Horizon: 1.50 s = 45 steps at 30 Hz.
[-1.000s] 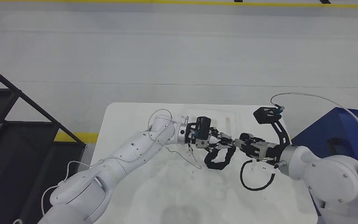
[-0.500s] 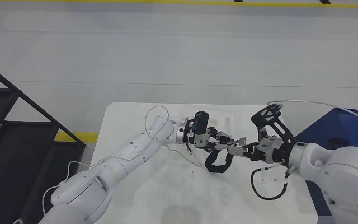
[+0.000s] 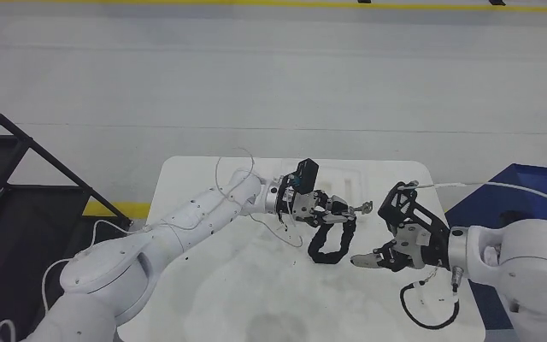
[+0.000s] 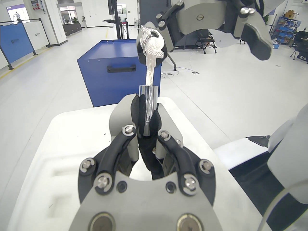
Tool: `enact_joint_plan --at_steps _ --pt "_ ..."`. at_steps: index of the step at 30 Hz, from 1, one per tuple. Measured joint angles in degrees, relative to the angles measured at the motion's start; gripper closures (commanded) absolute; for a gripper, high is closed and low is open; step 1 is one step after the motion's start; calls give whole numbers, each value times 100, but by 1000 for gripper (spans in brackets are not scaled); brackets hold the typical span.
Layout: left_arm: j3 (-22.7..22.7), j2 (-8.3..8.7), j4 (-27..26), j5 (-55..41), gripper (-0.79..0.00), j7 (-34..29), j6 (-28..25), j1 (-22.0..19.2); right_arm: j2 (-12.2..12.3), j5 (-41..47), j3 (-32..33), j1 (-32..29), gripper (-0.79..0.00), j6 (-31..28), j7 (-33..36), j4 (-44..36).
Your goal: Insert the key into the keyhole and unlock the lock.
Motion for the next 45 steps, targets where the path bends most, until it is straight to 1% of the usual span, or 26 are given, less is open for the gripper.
enact_joint_plan --at_steps 3,8,10,14,18,21,22,27,30,39,45 --pt "141 131 -160 -315 0 -298 0 -160 0 -50 -2 1 -785 2 2 -4" --pt "135 295 -410 -756 0 -878 0 -186 1 -90 -1 -5 -785 -7 -29 -14" --pt "135 346 -505 -946 0 -1083 0 -175 13 -391 -44 -13 -785 -159 -92 -69" --pt "135 410 -629 -1269 0 -1414 0 -141 39 -1033 -187 99 -785 -1060 -285 -36" --pt "135 442 -676 -1569 0 -1740 0 -121 58 -1878 -423 156 -785 -2029 -635 33" --pt "135 445 -662 -1797 0 -2000 0 -123 55 -2427 -573 123 -785 -2534 -1068 -27" --pt "135 442 -648 -1863 0 -2081 0 -130 53 -2575 -597 100 -785 -2614 -1209 -32" --pt "135 412 -556 -2233 0 -2471 0 -177 46 -3313 -710 -5 -785 -2773 -1784 -156" --pt "135 385 -474 -2443 0 -2578 0 -193 44 -3655 -788 -76 -785 -2803 -2016 -254" --pt "135 264 -392 -2644 0 -2814 0 -165 46 -3987 -1049 -117 -785 -2858 -2195 -217" --pt "135 175 -330 -2640 0 -2925 0 -172 48 -4062 -1220 -56 -785 -2813 -2036 -231"
